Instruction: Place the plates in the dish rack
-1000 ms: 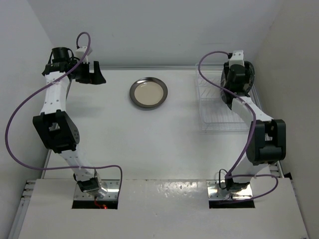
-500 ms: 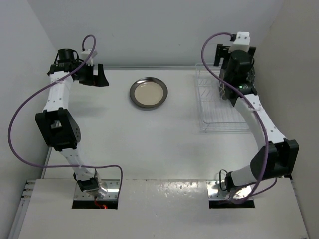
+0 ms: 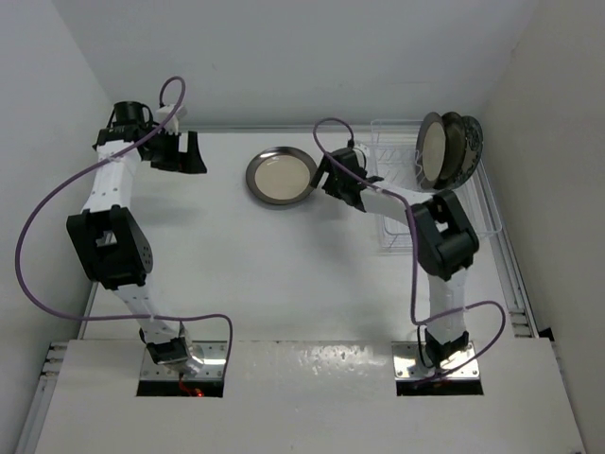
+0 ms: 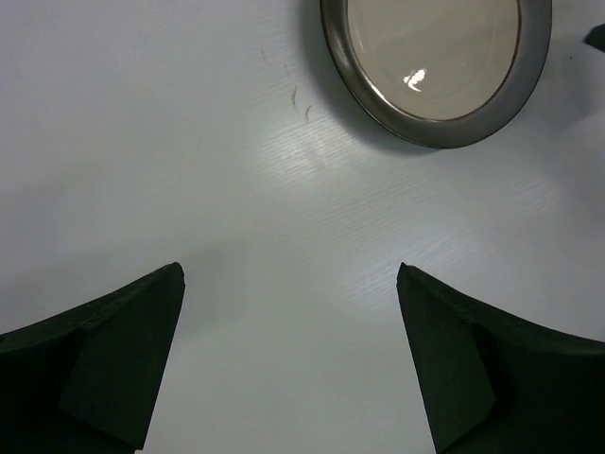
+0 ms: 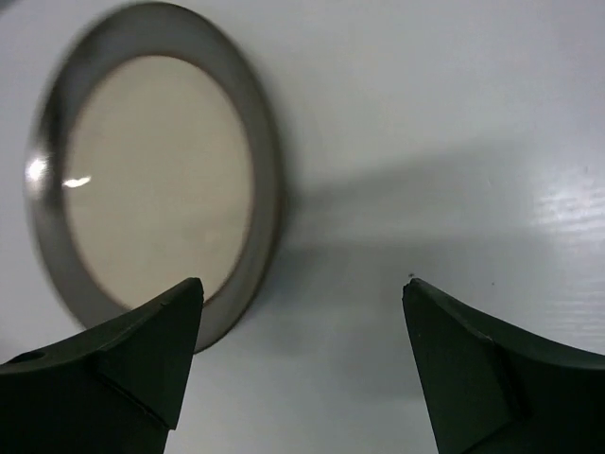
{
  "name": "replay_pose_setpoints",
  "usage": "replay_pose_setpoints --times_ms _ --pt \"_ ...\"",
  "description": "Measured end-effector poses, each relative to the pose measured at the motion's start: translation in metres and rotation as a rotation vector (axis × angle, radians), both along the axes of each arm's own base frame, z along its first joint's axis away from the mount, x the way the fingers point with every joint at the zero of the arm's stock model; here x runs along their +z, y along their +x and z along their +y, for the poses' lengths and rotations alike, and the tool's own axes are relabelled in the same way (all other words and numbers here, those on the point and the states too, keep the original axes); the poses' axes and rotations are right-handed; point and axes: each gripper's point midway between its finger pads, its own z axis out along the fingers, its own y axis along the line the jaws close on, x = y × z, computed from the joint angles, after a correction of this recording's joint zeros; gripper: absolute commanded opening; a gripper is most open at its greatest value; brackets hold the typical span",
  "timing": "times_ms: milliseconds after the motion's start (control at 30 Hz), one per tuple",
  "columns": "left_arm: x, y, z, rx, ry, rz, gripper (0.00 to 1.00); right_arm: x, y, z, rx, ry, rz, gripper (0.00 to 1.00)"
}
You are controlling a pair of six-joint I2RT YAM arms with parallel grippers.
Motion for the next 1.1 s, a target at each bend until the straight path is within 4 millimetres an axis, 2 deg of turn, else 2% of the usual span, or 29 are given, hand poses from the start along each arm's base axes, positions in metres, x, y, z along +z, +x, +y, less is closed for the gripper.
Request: replay_pose_setpoints --times_ms 33,67,167,300,500,633,667,733,767,867,1000,1100 --pt "-0.001 -0.001 0.0 0.0 0.002 0.004 1.0 -0.022 -0.001 -0.002 -0.038 0.018 0.06 0.86" --pt "-0.002 -0.002 0.0 -0.002 0.004 0.006 1.0 -0.036 0.0 -0.001 -0.061 0.031 0.095 0.86" --pt "-0.001 -0.003 0.001 -0.006 0.011 0.001 1.0 -0.063 0.008 0.004 -0.11 0.075 0.159 0.82" --pt "0.0 -0.003 0.001 -0.007 0.016 -0.006 1.0 -0.055 0.034 0.023 -0.125 0.181 0.137 0.79" --pt "0.0 -0.003 0.003 -0.006 0.017 -0.007 1.0 -0.061 0.057 0.045 -0.144 0.313 0.139 0.65" --pt "0.0 -0.003 0.006 0.001 0.017 -0.007 1.0 -0.068 0.066 0.053 -0.166 0.371 0.154 0.36" --pt "0.0 -0.003 0.007 0.003 0.016 -0.007 1.0 -0.072 0.068 0.053 -0.172 0.384 0.163 0.19" --pt "0.0 -0.003 0.007 0.005 0.017 -0.007 1.0 -0.078 0.071 0.055 -0.167 0.426 0.177 0.03" --pt "0.0 -0.003 0.009 0.007 0.017 -0.006 1.0 -0.077 0.074 0.059 -0.151 0.461 0.17 0.0" --pt "0.0 -0.003 0.011 0.012 0.017 -0.007 1.0 -0.065 0.082 0.066 -0.123 0.518 0.123 0.0" --pt "0.0 -0.003 0.011 0.014 0.017 -0.007 1.0 -0.066 0.08 0.06 -0.076 0.494 0.104 0.0" --pt "0.0 -0.003 0.011 0.013 0.017 -0.008 1.0 -0.046 0.079 0.054 -0.03 0.466 0.074 0.0"
